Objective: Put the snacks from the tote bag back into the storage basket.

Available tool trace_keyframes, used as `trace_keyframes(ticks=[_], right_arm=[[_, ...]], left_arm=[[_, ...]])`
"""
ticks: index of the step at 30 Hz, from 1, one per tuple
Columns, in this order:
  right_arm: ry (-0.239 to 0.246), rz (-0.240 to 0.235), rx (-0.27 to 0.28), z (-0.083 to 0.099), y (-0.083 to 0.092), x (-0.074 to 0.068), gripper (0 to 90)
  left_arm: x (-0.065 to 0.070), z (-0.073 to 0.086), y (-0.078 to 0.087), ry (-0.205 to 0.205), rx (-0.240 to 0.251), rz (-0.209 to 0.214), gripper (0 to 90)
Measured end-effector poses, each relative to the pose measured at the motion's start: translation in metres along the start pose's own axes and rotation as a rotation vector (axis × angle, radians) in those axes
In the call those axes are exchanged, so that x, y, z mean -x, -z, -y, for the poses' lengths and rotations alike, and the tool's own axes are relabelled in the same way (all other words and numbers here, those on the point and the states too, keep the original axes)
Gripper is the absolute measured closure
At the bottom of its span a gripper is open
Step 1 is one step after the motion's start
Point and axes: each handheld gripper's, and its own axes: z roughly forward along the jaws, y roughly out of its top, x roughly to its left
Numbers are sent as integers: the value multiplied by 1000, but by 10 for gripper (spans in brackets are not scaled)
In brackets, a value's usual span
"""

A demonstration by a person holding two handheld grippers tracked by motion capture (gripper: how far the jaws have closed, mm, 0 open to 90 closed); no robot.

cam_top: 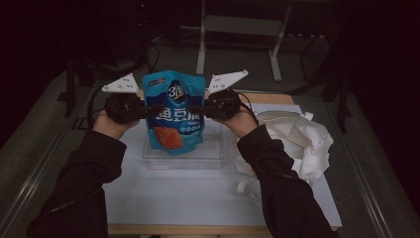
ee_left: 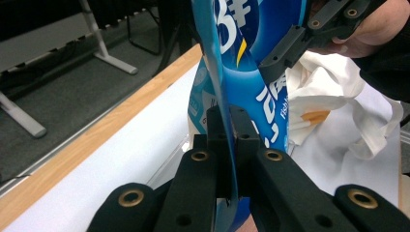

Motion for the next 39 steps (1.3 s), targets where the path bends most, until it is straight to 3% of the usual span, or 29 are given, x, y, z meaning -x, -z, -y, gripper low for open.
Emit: trace_keyframes(ticks=[4, 16, 39], right_arm=[[-14, 14, 1, 11, -1, 4, 887], [-44, 26, -22, 34, -7, 10, 887], [-108, -8, -53, 72, -24, 6, 887]], left_arm=[[-3, 8, -11, 6, 17, 4, 900], [-8, 22, -34, 28, 3, 31, 900], [-8, 57, -52, 75, -26, 82, 900]])
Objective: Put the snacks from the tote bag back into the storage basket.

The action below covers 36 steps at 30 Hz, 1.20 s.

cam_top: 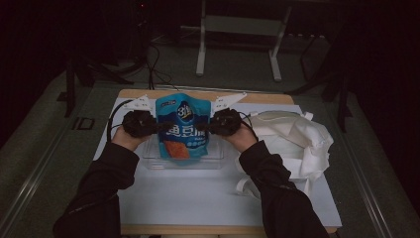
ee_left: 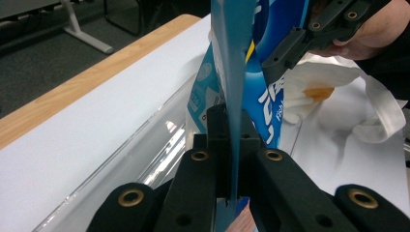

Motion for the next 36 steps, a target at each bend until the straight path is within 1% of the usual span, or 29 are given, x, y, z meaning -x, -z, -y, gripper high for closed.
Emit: trace_keyframes(ticks=[2, 5, 10, 12, 13, 15, 17, 21, 28, 32, 33, 36], right_arm=[[0, 0, 0, 0, 0, 0, 887], [-7, -3, 1, 4, -3, -1, 887], [-4, -5, -3, 10, -6, -2, 886], [-1, -8, 4, 12, -7, -3, 885], [-7, -12, 11, 13, -7, -3, 884], [2, -10, 14, 14, -7, -5, 884], [-3, -14, 19, 16, -6, -5, 884], [0, -16, 29, 19, -5, -7, 882], [-5, -16, 32, 20, -4, -8, 871], [5, -11, 19, 18, -4, -8, 858], [15, -2, 14, 17, -4, -9, 842], [25, 7, 19, 15, -2, -10, 829]], left_arm=[[0, 1, 0, 1, -1, 1, 900], [-1, 8, -2, 2, 7, 10, 900], [-2, 17, -3, 0, 11, 22, 898], [-2, 20, -2, 8, 29, 33, 898], [-1, 21, -2, 4, 31, 35, 898], [-1, 23, -2, 3, 38, 41, 897], [1, 24, -1, -2, 42, 47, 897], [5, 26, -1, -4, 51, 37, 897], [9, 25, -1, -12, 45, 23, 894], [10, 25, -1, -8, 42, 8, 891], [11, 26, 0, -1, 44, 1, 883], [13, 27, 0, 5, 50, 1, 876]])
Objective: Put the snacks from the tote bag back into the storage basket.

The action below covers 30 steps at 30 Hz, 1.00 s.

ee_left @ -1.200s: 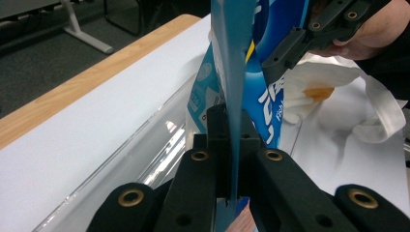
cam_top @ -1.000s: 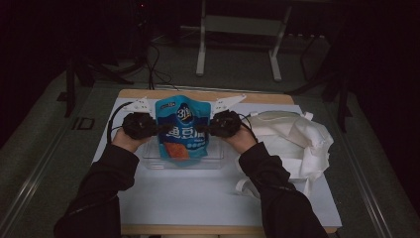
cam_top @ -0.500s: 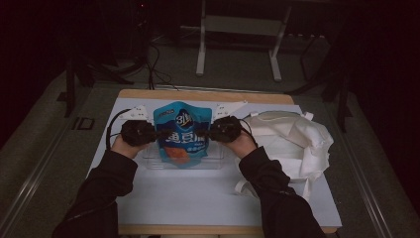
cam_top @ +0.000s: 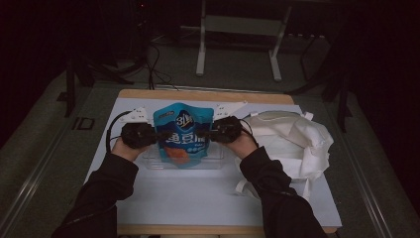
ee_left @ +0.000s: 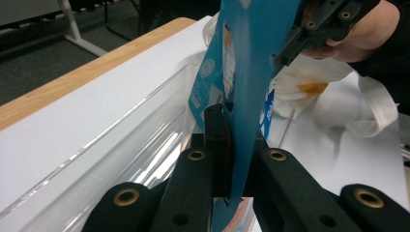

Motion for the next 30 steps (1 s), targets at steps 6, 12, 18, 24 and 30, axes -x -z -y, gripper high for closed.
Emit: trace_keyframes(ticks=[6, 12, 18, 24, 30], right_arm=[[4, 11, 2, -5, 4, -2, 724], [4, 10, 13, -10, 10, -3, 552], [-15, 27, 47, -11, 17, -3, 310], [-27, 16, 80, -11, 23, -3, 185], [-12, 50, 93, -6, 30, -4, 141]], left_arm=[[5, -2, 3, -5, 5, -33, 751], [9, -3, 11, -3, 22, -52, 597], [10, -1, 10, 21, 18, -36, 234], [14, 2, 9, 2, 26, -48, 131], [19, 5, 8, 14, 10, -50, 18]])
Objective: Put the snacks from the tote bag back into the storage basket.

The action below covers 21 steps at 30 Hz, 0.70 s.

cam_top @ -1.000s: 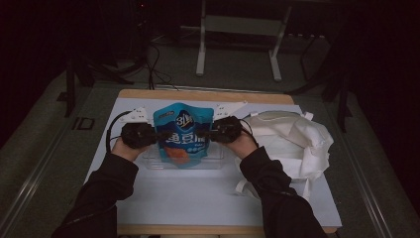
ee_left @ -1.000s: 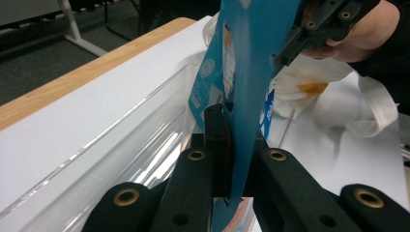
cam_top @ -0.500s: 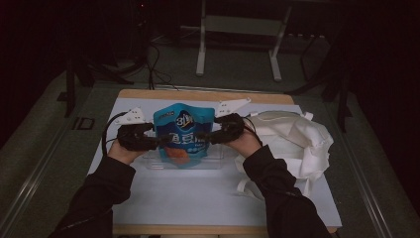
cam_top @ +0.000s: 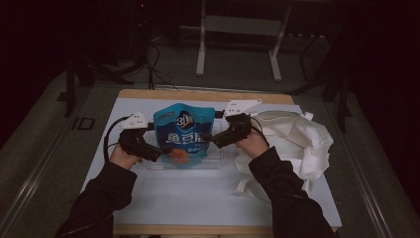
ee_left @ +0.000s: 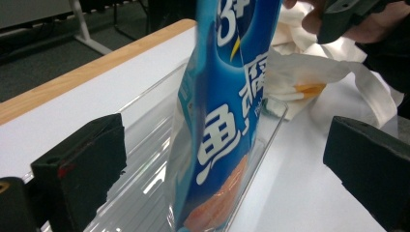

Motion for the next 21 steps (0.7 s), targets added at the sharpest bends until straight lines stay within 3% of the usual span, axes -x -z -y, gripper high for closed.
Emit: trace_keyframes(ticks=[7, 13, 15, 21], right_arm=[[-1, 17, -14, 8, 10, 1, 142], [12, 49, -36, 15, 20, -3, 143], [4, 56, -32, 16, 23, -4, 144], [-18, 75, -34, 24, 33, -6, 144]], left_arm=[[5, 5, 9, 18, 24, -11, 18], [14, 13, 19, 51, 54, -67, 19], [18, 16, 23, 46, 64, -88, 18], [31, 23, 26, 42, 44, -81, 18]])
